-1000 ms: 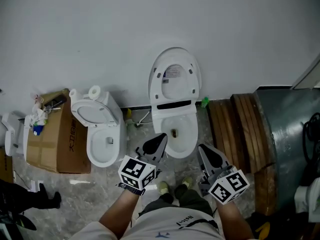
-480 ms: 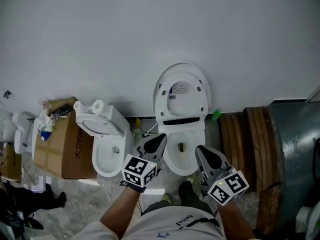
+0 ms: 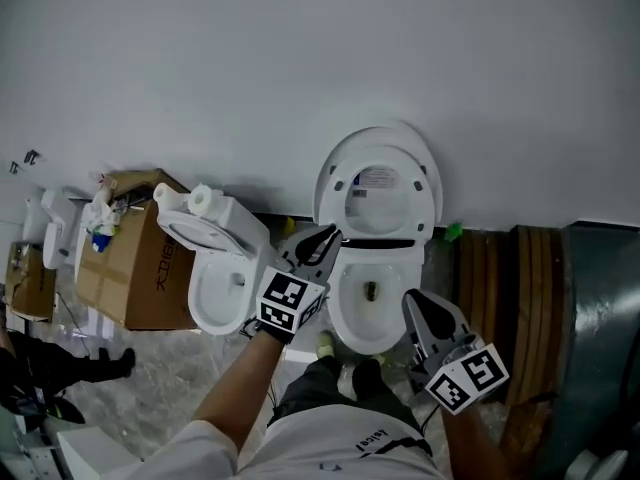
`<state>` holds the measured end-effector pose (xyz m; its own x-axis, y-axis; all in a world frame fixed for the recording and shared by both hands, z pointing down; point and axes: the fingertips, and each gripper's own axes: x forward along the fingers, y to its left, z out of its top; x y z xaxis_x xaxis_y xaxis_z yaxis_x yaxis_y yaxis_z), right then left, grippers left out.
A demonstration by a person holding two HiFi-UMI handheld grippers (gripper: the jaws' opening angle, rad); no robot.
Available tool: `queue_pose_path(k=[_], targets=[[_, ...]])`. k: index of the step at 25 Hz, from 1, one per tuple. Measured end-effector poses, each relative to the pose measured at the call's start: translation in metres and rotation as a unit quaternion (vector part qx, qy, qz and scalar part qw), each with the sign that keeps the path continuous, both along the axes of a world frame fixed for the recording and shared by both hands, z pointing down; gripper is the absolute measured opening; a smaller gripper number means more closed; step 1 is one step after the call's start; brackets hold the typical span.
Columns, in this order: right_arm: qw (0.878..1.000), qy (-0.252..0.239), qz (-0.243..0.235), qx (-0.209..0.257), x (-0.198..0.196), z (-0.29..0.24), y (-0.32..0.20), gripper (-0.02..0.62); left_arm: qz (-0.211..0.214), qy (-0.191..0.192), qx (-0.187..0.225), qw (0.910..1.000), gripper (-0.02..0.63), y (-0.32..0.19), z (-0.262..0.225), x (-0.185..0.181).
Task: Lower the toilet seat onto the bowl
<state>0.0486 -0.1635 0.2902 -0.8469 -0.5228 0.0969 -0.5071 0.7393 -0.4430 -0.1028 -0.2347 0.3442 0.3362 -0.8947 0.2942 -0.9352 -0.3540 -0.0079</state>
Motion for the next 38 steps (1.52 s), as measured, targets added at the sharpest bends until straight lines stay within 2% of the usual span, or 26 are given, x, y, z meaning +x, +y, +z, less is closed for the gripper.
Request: queue_pose_path(k=[6, 10, 18, 22, 28, 38], targets=[[1.0, 0.014, 0.006, -0.016, -0.01, 0.019, -0.029, 0.018, -0.023, -0.021, 0.02, 0.9993, 0.078, -0.062, 0.033, -0.025], [0.999, 0.033, 0.003, -0.023, -0.025, 0.027, -0.044, 0.018, -0.021, -0.024, 0.005, 0.9995, 0.129, -0.102, 0.063, -0.04], [0.997, 0.048, 0.009, -0.055, -0.058, 0.057, -0.072, 0.018, 0.005, -0.039, -0.022, 0.999, 0.187, -0.165, 0.111, -0.062], [0.996, 0.056, 0.012, -0.065, -0.072, 0.066, -0.084, 0.018, -0.004, -0.059, -0.022, 0.998, 0.192, -0.184, 0.124, -0.063], [0.994, 0.07, 0.03, -0.078, -0.072, 0.073, -0.099, 0.018, -0.038, -0.119, -0.021, 0.992, 0.215, -0.209, 0.141, -0.056], [0.991, 0.077, 0.04, -0.097, -0.06, 0.088, -0.11, 0.018, -0.029, -0.141, -0.025, 0.9892, 0.219, -0.235, 0.151, -0.057]])
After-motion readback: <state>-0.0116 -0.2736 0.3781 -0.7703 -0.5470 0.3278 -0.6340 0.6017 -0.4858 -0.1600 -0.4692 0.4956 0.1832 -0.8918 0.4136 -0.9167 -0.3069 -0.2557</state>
